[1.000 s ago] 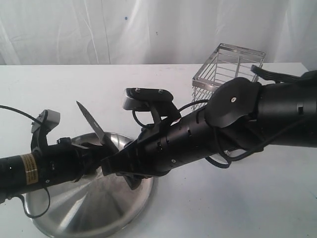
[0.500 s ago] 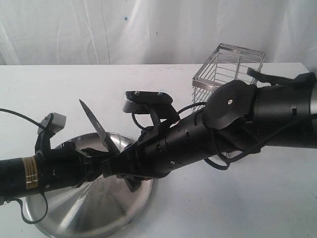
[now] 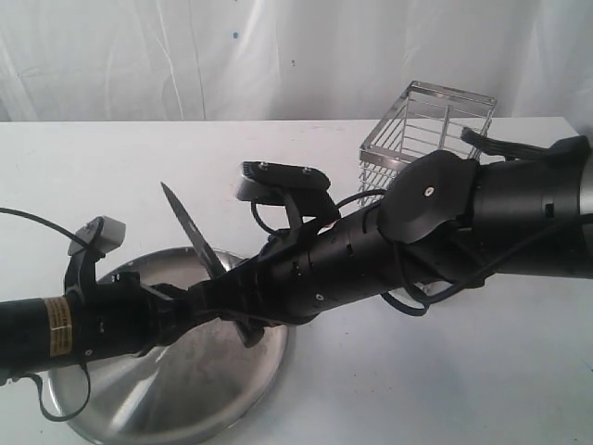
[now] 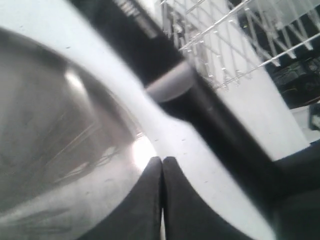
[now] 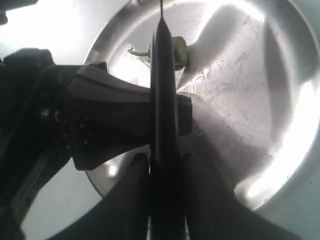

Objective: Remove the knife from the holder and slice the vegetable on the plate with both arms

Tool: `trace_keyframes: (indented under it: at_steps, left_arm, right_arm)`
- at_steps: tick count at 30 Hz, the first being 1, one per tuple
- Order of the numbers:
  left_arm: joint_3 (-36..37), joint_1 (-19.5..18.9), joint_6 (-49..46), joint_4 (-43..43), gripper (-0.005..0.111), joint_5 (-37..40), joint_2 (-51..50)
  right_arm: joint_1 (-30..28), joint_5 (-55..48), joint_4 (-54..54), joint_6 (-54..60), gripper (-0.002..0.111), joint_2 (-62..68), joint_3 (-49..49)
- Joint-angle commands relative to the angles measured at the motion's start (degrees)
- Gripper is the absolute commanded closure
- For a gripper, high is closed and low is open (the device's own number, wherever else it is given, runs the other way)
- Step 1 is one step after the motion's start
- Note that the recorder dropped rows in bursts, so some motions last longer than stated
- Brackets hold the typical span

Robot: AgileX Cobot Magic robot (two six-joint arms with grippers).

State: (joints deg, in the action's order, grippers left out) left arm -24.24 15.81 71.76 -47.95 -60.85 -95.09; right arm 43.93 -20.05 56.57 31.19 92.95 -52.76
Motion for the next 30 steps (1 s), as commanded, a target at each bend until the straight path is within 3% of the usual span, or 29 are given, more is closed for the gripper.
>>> trace_keyframes:
  at_steps: [1, 10, 15, 18, 23, 27, 30]
  left_arm:
    - [0.3, 0.3, -0.3, 0.6, 0.107, 9.8, 0.4]
    - [0.3, -1.5, -3.1, 2.0, 0.107, 9.9, 5.3]
    - [0.3, -9.0, -3.1, 2.0, 0.107, 11.2, 13.4]
    - [0.3, -16.6, -3.1, 1.0, 0.107, 20.3, 21.3]
    - [0.3, -18.0, -3.1, -8.1, 0.107, 33.7, 24.5]
    - [0.2, -18.0, -2.8, 1.3, 0.107, 37.0, 27.1]
    - [0.2, -18.0, -4.3, 2.9, 0.107, 36.8, 26.8]
  right_arm:
    - [0.1, 3.0, 0.0, -3.0, 0.108, -0.9, 0.2]
    - [0.1, 6.2, -1.6, -3.3, 0.108, -1.9, 0.2]
    - [0.0, 5.8, -6.2, -4.2, 0.108, -5.0, -1.2]
    - [0.0, -0.3, -13.3, -8.5, 0.108, -4.7, -4.0]
    - [1.2, -12.5, -24.7, -24.3, 0.108, -1.2, -8.0]
    - [8.9, -13.3, -46.8, -50.3, 0.108, 2.1, -9.2]
    - [12.9, -11.5, -48.9, -53.9, 0.108, 4.4, -9.4]
